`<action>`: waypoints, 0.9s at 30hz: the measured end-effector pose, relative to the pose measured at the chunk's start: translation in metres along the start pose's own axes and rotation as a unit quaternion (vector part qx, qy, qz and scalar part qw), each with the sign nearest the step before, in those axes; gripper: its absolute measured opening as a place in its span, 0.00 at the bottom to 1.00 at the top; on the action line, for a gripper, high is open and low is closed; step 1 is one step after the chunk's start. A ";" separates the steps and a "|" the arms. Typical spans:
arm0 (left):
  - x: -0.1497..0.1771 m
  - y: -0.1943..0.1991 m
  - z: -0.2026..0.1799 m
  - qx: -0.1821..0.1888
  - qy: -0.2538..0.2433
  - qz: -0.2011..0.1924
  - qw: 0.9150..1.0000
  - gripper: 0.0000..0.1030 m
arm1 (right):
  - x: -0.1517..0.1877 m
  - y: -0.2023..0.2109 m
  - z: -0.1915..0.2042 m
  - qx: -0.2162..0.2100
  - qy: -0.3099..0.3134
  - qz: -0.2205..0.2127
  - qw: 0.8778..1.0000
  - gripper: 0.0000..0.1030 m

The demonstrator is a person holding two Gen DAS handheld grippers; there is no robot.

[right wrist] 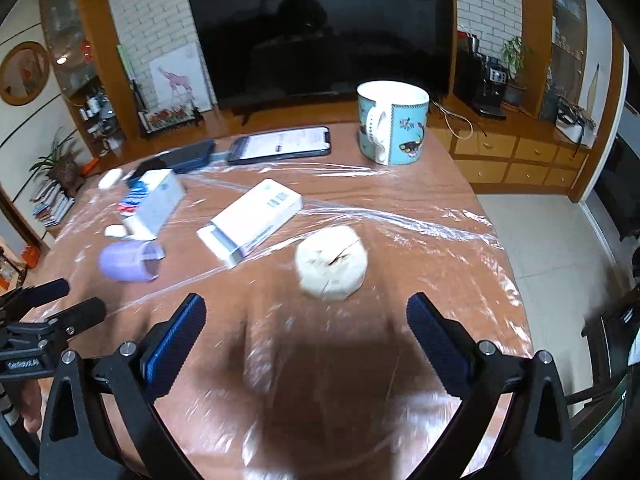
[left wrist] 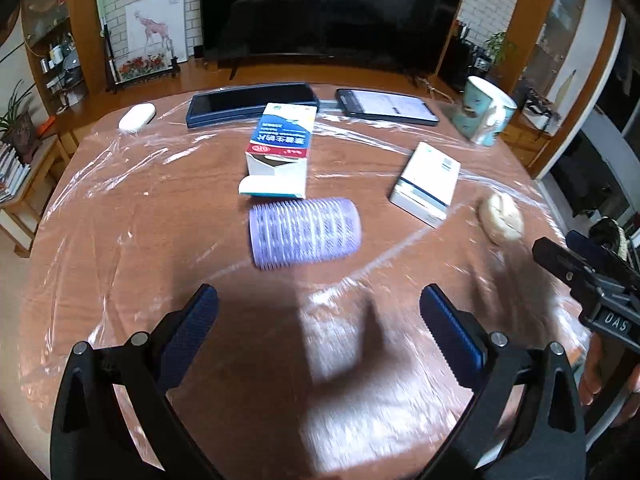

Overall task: Collect trash
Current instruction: 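Move both tools back over the table toward the lavender roller and paper ball, then grasp the lavender roller with the left tool while the right tool grasps the white paper ball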

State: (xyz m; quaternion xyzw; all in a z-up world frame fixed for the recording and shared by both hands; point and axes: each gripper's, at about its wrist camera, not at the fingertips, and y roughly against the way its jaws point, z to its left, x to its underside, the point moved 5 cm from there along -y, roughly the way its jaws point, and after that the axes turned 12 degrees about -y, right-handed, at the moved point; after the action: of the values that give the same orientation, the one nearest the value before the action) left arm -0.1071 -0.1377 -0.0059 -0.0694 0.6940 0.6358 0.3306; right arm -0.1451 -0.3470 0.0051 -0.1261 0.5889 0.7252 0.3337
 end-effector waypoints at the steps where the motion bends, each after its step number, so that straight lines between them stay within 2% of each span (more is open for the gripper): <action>1: -0.002 -0.004 0.001 -0.001 0.001 0.004 1.000 0.98 | -0.002 -0.007 -0.001 -0.001 -0.004 0.005 1.000 0.96; 11: -0.017 -0.037 0.013 -0.012 0.014 0.020 1.000 0.98 | -0.011 -0.045 0.000 0.008 -0.010 0.022 1.000 0.95; 20: -0.024 -0.046 0.013 -0.022 0.004 0.021 1.000 0.98 | -0.011 -0.058 0.002 0.013 -0.004 0.033 0.999 0.82; 25: -0.025 -0.049 0.013 -0.012 0.005 0.015 1.000 0.98 | -0.012 -0.059 0.001 0.012 -0.011 0.035 0.999 0.72; 27: -0.025 -0.050 0.012 -0.010 0.001 0.014 1.000 0.95 | -0.011 -0.060 0.001 0.012 -0.012 0.037 0.999 0.70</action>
State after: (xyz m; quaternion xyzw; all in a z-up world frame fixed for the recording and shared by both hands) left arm -0.0572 -0.1439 -0.0336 -0.0631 0.6890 0.6470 0.3205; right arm -0.0990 -0.3447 -0.0345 -0.0912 0.5980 0.7311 0.3155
